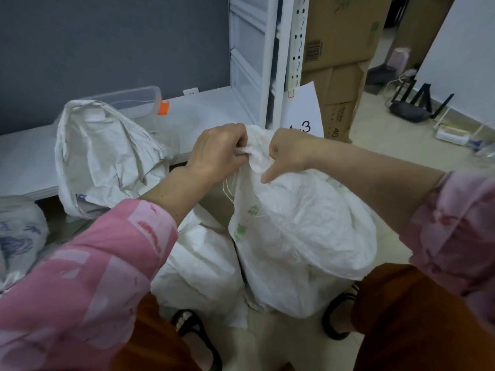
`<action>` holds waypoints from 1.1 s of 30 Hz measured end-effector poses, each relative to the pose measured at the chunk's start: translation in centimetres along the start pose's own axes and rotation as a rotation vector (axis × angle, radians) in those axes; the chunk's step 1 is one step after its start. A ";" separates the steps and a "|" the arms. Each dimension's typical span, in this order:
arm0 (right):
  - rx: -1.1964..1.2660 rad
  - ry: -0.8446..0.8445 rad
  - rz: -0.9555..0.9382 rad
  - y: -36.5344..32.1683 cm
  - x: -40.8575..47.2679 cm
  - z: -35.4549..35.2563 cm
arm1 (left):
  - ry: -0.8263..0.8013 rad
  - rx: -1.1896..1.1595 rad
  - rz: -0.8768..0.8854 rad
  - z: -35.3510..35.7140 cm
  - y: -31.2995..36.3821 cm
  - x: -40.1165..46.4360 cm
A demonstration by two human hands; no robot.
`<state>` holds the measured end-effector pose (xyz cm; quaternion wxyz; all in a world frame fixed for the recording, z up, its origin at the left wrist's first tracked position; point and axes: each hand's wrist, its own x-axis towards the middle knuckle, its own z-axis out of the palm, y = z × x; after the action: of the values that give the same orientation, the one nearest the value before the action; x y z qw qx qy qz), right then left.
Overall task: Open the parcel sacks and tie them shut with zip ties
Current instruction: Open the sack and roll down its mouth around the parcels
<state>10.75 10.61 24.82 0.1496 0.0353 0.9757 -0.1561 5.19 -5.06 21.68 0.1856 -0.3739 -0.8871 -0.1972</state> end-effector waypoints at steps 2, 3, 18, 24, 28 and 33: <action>-0.215 0.173 -0.034 -0.1 0.0 0.9 | 0.014 -0.023 -0.036 0.1 0.0 -0.1; -0.355 0.267 -0.064 -0.2 -0.1 1.0 | 0.002 -0.028 -0.070 0.1 0.0 -0.1; -0.703 0.644 -0.488 -1.3 -0.3 1.9 | -0.524 -0.048 -0.264 -1.5 2.3 2.3; 0.075 -0.023 -0.151 0.6 -1.4 -4.3 | -0.376 -0.040 -0.296 -1.4 0.7 1.3; -0.151 0.011 -0.123 1.3 -0.5 -0.8 | -0.341 -0.119 -0.340 -1.4 -0.1 1.1; -0.870 0.547 -0.331 2.4 -0.3 0.3 | -0.376 -0.113 -0.389 -1.5 -1.4 0.3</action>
<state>11.34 12.76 23.93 -0.1359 -0.1446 0.9461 0.2558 4.26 -6.54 22.83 -0.0447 -0.2362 -0.9486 -0.2057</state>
